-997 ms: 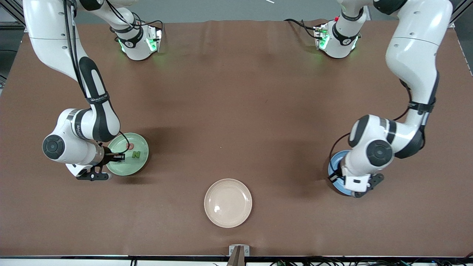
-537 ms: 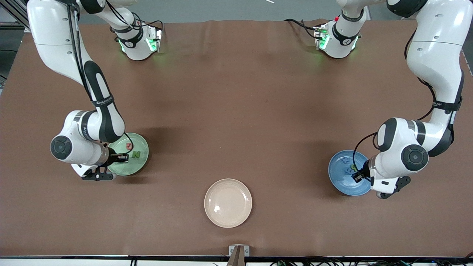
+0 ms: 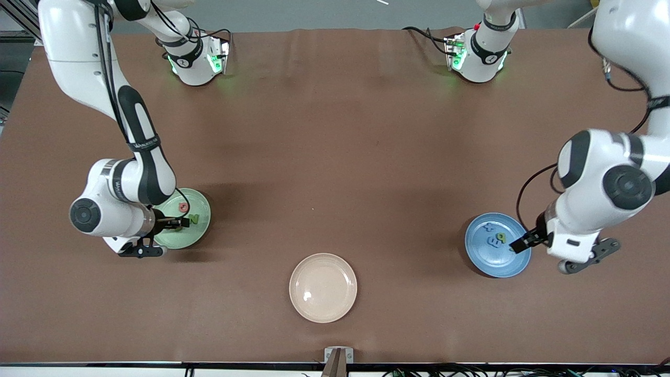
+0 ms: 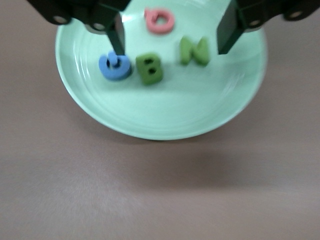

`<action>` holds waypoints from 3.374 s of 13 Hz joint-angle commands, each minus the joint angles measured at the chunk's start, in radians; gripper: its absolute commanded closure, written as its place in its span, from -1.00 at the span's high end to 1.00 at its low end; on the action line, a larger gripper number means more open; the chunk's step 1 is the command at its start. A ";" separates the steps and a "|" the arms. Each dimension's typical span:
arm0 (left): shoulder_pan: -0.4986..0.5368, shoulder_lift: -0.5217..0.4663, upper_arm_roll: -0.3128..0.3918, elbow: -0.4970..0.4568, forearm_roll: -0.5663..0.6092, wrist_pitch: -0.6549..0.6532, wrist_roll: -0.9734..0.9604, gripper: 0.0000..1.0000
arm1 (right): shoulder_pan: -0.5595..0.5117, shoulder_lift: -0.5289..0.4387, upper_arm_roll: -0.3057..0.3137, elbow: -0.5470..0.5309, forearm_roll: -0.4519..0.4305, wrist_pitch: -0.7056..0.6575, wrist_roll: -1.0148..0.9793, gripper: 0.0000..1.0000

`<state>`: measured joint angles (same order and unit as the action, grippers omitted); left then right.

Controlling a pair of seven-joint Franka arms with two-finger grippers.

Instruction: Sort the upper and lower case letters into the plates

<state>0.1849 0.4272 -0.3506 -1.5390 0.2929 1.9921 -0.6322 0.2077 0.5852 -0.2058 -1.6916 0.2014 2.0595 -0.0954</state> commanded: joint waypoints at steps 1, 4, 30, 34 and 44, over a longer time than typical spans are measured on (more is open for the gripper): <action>0.005 -0.091 -0.002 0.046 0.000 -0.146 0.121 1.00 | -0.008 -0.097 -0.015 0.078 -0.007 -0.194 0.055 1.00; 0.008 -0.171 -0.004 0.128 -0.061 -0.321 0.266 1.00 | -0.011 -0.168 -0.063 0.228 -0.107 -0.471 0.059 1.00; -0.124 -0.528 0.202 -0.084 -0.285 -0.486 0.523 1.00 | -0.092 -0.539 -0.003 0.185 -0.126 -0.690 0.054 1.00; -0.122 -0.528 0.206 -0.078 -0.287 -0.486 0.522 1.00 | -0.187 -0.593 0.121 0.158 -0.169 -0.688 0.059 1.00; -0.108 -0.519 0.211 -0.052 -0.298 -0.484 0.532 1.00 | -0.205 -0.685 0.152 0.079 -0.178 -0.641 0.059 1.00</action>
<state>0.0679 -0.0787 -0.1383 -1.5967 0.0059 1.5061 -0.1125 0.0054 -0.0582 -0.0637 -1.5664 0.0394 1.3950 -0.0484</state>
